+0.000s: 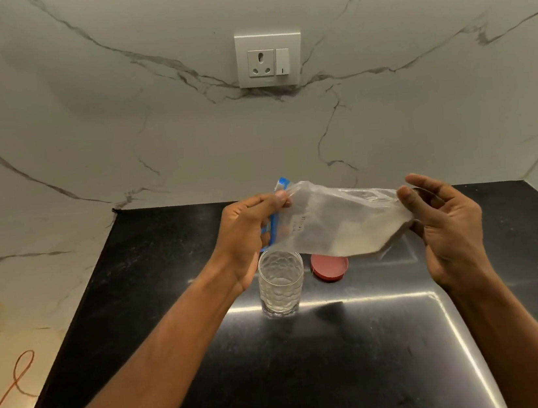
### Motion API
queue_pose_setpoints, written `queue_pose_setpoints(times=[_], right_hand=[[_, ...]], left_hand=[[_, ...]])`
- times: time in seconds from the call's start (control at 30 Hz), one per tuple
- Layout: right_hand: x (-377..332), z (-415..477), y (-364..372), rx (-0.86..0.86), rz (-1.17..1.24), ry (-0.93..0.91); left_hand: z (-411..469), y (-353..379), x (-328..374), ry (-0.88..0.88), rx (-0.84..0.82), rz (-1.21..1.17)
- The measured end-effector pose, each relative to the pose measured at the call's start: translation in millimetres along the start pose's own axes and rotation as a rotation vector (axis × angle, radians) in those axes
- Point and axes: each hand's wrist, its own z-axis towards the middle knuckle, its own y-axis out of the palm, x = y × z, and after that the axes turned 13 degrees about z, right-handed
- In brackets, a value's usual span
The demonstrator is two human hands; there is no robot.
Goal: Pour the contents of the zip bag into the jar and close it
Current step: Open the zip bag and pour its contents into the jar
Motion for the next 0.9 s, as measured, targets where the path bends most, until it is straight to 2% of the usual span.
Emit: queue_pose_setpoints(times=[0.33, 0.6, 0.9], right_hand=[[-2.5, 12.5, 4.3, -0.082, -0.018, -0.112], [-5.8, 29.9, -14.5, -0.179, -0.027, -0.042], [-17.4, 23.5, -1.7, -0.278, -0.095, -0.236]], left_hand=[[0.1, 1.1, -20.3, -0.008, 0.051, -0.007], [1.5, 8.0, -31.8, -0.001, 0.077, -0.009], [-4.4, -1.4, -40.6, -0.009, 0.126, -0.017]])
